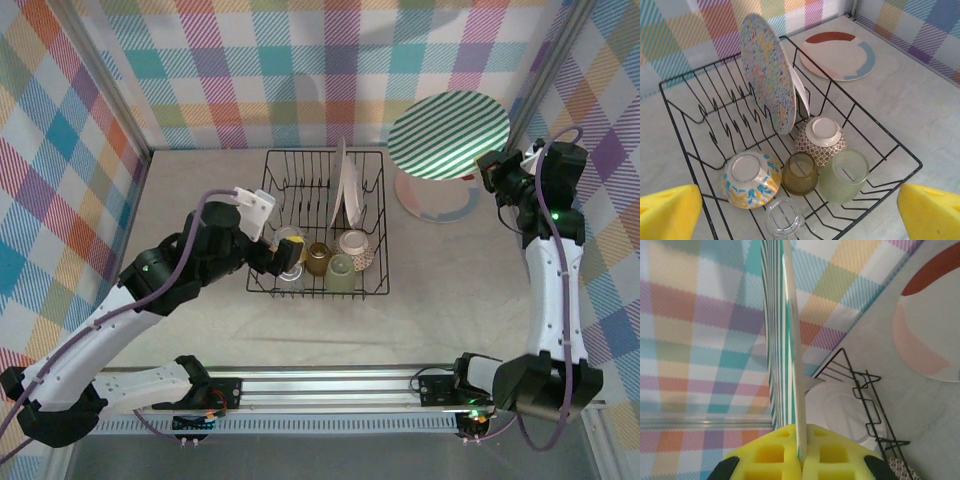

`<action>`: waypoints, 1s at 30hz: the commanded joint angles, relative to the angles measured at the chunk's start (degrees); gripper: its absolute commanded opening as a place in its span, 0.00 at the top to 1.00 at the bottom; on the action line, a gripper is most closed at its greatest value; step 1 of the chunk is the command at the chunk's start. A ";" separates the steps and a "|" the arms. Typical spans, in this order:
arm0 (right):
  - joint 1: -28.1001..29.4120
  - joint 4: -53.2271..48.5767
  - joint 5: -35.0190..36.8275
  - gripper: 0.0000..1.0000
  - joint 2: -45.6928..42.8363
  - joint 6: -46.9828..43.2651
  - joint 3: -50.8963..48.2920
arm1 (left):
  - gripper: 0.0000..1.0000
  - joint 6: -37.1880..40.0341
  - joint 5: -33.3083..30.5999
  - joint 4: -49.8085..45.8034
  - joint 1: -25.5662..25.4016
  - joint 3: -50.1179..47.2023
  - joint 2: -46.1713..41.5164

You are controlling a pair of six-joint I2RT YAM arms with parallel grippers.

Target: Unload the mixed dishes from the dish rack

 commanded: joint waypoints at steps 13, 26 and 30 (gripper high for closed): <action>-2.24 23.64 2.59 1.00 15.44 2.83 -7.56 | 0.00 -8.15 24.00 7.54 20.21 -12.49 -3.43; -2.41 35.82 -0.63 1.00 26.89 -0.06 -12.01 | 0.00 -9.90 26.49 16.50 20.87 -20.67 -5.58; -2.58 36.23 -1.17 1.00 29.07 -0.60 -11.92 | 0.00 -9.94 26.88 17.53 20.91 -21.94 -5.42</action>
